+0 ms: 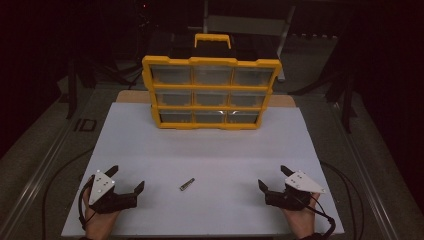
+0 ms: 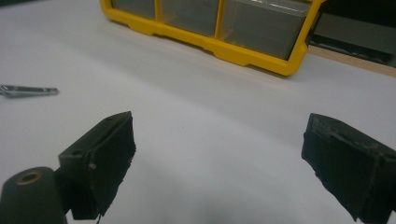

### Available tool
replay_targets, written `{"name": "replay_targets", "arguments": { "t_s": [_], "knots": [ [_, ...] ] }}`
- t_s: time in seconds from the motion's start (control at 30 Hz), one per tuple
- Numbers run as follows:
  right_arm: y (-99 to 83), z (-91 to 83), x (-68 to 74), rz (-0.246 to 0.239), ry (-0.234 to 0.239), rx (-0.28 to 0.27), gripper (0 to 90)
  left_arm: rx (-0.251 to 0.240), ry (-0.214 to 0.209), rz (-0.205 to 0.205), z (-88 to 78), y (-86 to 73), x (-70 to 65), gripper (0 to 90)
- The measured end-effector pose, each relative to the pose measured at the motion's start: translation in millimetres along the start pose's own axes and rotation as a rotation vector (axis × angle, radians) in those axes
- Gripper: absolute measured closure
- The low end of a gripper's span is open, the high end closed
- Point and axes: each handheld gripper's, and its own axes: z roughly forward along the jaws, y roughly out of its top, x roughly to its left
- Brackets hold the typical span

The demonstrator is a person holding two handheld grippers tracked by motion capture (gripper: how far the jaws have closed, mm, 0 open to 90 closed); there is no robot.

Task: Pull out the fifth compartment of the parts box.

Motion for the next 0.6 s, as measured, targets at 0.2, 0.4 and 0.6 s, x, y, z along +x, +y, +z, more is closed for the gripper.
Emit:
{"name": "replay_targets", "arguments": {
  "t_s": [0.2,0.4,0.6],
  "knots": [
    [12.5,2.9,11.9,-0.040,0.012,0.023,9.6,0.006,0.008,0.001,0.8,-0.4,-0.4,0.5],
    [22.2,7.0,20.2,-0.057,0.025,0.044,9.7,0.015,0.010,-0.001,1.8,-1.0,-0.2,0.5],
    [33.5,12.5,26.0,-0.067,0.036,0.048,9.7,0.015,0.010,-0.001,2.0,-1.1,-0.4,0.5]
  ]
}}
